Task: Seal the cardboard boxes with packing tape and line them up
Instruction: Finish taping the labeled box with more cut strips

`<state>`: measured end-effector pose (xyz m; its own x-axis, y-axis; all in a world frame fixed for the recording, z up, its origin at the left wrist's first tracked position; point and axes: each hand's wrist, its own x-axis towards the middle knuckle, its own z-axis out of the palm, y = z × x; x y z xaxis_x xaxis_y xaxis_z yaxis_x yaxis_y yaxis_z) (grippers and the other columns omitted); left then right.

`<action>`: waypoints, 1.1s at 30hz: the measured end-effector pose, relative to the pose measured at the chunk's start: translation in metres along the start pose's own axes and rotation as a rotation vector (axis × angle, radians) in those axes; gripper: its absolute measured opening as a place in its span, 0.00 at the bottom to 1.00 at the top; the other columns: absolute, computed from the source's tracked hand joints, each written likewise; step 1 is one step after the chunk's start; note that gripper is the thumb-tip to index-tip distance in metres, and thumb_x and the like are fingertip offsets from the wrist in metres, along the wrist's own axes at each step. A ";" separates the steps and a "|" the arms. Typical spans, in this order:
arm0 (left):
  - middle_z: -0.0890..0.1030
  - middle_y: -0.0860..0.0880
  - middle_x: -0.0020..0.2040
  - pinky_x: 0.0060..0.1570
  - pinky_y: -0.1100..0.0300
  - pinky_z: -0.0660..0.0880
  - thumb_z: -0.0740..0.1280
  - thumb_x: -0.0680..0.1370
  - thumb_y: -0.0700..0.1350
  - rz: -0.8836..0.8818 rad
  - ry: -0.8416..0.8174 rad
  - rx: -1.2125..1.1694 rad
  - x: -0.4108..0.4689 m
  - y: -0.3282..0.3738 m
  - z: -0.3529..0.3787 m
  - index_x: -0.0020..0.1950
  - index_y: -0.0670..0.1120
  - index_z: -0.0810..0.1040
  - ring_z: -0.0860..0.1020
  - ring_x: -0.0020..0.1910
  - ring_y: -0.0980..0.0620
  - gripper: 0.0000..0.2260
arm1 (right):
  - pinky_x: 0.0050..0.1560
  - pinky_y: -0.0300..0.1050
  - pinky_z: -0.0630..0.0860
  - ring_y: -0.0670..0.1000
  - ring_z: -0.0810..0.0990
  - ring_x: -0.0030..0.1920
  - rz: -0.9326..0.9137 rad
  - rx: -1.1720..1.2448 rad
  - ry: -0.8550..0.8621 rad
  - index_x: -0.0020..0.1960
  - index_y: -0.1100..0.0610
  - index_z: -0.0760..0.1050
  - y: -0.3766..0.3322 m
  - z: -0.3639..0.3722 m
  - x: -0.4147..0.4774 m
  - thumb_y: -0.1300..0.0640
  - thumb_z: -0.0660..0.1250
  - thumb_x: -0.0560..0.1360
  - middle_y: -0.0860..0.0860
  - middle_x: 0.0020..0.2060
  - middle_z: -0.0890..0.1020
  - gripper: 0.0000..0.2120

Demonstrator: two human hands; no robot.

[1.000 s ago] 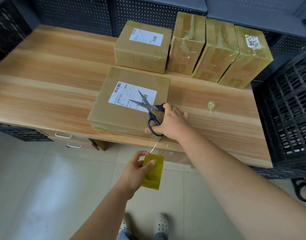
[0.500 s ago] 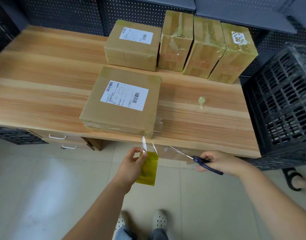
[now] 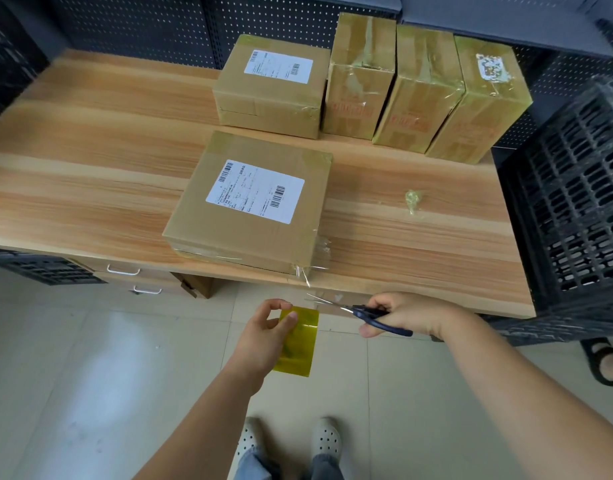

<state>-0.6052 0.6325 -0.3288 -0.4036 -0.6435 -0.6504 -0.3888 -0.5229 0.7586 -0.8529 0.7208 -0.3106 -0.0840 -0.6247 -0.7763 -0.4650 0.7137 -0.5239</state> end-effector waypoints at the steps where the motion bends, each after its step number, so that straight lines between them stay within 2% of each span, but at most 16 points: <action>1: 0.81 0.48 0.53 0.44 0.54 0.76 0.65 0.81 0.50 -0.001 -0.001 -0.003 0.000 0.000 0.000 0.52 0.56 0.75 0.79 0.49 0.44 0.02 | 0.51 0.40 0.71 0.46 0.79 0.49 0.001 -0.003 -0.006 0.49 0.46 0.78 -0.002 0.001 0.001 0.30 0.74 0.50 0.44 0.47 0.81 0.33; 5: 0.81 0.48 0.52 0.45 0.54 0.75 0.65 0.80 0.50 0.003 0.002 -0.007 -0.002 0.000 0.000 0.51 0.56 0.75 0.79 0.49 0.44 0.01 | 0.54 0.42 0.73 0.49 0.80 0.53 -0.007 -0.045 0.000 0.49 0.46 0.78 -0.004 0.009 0.007 0.28 0.74 0.49 0.45 0.49 0.82 0.34; 9: 0.81 0.49 0.53 0.47 0.52 0.77 0.65 0.80 0.52 0.010 0.008 0.005 -0.002 -0.001 -0.002 0.51 0.57 0.74 0.79 0.52 0.43 0.01 | 0.58 0.45 0.73 0.49 0.80 0.53 -0.018 -0.039 0.009 0.49 0.45 0.79 -0.008 0.013 0.010 0.27 0.73 0.50 0.45 0.48 0.83 0.33; 12: 0.81 0.49 0.52 0.47 0.53 0.77 0.64 0.81 0.52 0.015 0.013 0.014 -0.002 -0.002 -0.001 0.51 0.57 0.74 0.79 0.51 0.45 0.01 | 0.54 0.43 0.73 0.50 0.81 0.52 -0.012 -0.042 0.015 0.47 0.45 0.81 -0.012 0.016 0.010 0.26 0.73 0.49 0.47 0.47 0.84 0.34; 14: 0.80 0.49 0.48 0.43 0.56 0.74 0.63 0.81 0.53 0.022 0.026 0.010 -0.003 -0.001 0.000 0.52 0.55 0.74 0.78 0.46 0.47 0.03 | 0.51 0.42 0.72 0.49 0.81 0.50 -0.005 -0.045 0.025 0.46 0.45 0.81 -0.016 0.017 0.009 0.26 0.73 0.49 0.49 0.47 0.84 0.32; 17: 0.78 0.49 0.45 0.40 0.58 0.71 0.60 0.82 0.54 0.033 0.050 0.034 -0.004 0.001 0.002 0.51 0.54 0.74 0.74 0.42 0.49 0.06 | 0.47 0.42 0.71 0.47 0.78 0.42 -0.002 -0.039 0.029 0.43 0.44 0.82 -0.019 0.016 0.007 0.28 0.74 0.50 0.47 0.41 0.83 0.28; 20: 0.77 0.49 0.44 0.38 0.58 0.70 0.61 0.82 0.55 0.030 0.088 0.058 -0.002 0.000 0.002 0.49 0.54 0.74 0.74 0.40 0.49 0.06 | 0.43 0.42 0.69 0.46 0.76 0.36 0.017 -0.023 0.041 0.40 0.44 0.82 -0.020 0.015 0.004 0.31 0.76 0.50 0.46 0.35 0.81 0.24; 25: 0.78 0.49 0.43 0.38 0.58 0.71 0.64 0.80 0.55 0.019 0.123 0.057 -0.002 0.001 0.002 0.48 0.53 0.76 0.75 0.40 0.48 0.07 | 0.41 0.41 0.67 0.46 0.74 0.36 0.021 -0.010 0.100 0.40 0.48 0.82 -0.022 0.016 0.002 0.40 0.81 0.58 0.44 0.33 0.79 0.17; 29: 0.79 0.48 0.44 0.37 0.59 0.71 0.65 0.79 0.56 0.013 0.141 0.067 -0.002 0.003 0.000 0.48 0.53 0.77 0.76 0.41 0.48 0.08 | 0.39 0.41 0.66 0.45 0.73 0.34 0.030 0.000 0.119 0.41 0.50 0.82 -0.021 0.018 0.001 0.42 0.82 0.58 0.44 0.32 0.79 0.18; 33: 0.79 0.48 0.44 0.36 0.60 0.70 0.66 0.79 0.55 0.012 0.147 0.076 -0.002 0.002 -0.001 0.47 0.53 0.77 0.75 0.40 0.49 0.07 | 0.38 0.41 0.68 0.46 0.73 0.31 0.020 0.003 0.113 0.39 0.48 0.81 -0.018 0.017 0.001 0.37 0.79 0.52 0.49 0.34 0.82 0.22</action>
<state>-0.6040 0.6322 -0.3258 -0.2849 -0.7275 -0.6242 -0.4486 -0.4743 0.7575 -0.8295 0.7128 -0.3084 -0.1924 -0.6423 -0.7419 -0.4598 0.7269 -0.5101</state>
